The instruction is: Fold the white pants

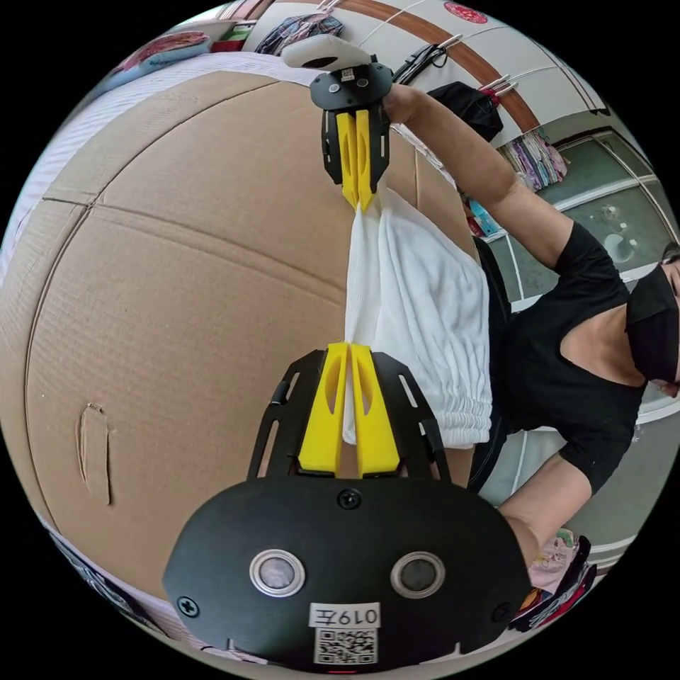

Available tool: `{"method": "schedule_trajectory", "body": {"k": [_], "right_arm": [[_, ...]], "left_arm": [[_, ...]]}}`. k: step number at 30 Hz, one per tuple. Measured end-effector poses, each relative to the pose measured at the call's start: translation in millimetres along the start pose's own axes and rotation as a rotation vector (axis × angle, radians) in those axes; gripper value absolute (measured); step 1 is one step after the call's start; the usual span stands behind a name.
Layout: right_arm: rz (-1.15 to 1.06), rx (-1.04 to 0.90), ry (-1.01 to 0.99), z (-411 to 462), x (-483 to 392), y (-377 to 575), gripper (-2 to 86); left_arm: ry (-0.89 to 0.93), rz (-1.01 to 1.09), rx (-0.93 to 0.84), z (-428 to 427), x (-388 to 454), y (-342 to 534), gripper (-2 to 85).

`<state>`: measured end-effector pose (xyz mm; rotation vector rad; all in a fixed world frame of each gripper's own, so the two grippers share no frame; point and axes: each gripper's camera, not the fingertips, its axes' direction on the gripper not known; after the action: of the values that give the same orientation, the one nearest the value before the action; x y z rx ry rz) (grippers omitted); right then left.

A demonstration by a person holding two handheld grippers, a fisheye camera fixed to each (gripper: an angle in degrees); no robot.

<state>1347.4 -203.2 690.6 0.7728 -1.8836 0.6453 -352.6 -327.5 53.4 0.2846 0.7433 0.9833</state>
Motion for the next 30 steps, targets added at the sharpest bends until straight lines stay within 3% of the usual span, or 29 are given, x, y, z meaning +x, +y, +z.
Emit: {"method": "schedule_trajectory", "body": {"k": [10,14,20,24,30], "right_arm": [[0.074,0.04,-0.001,48,-44,90,0.7],[0.088,0.101,0.143,57,-86,144,4.5],[0.173,0.473,0.293,40,-181,293,5.0],[0.304,0.532,0.341,92,-235,387,7.2],[0.506,0.76,0.143,215,-274,545,8.4]], "left_arm": [[0.032,-0.108,0.044,-11,38,73,1.3],[-0.006,-0.147,0.074,-23,70,111,2.3],[-0.048,-0.247,0.47,-88,139,211,6.6],[-0.093,-0.405,0.615,-86,216,301,10.1],[-0.071,-0.686,0.748,-21,333,411,13.3]]}}
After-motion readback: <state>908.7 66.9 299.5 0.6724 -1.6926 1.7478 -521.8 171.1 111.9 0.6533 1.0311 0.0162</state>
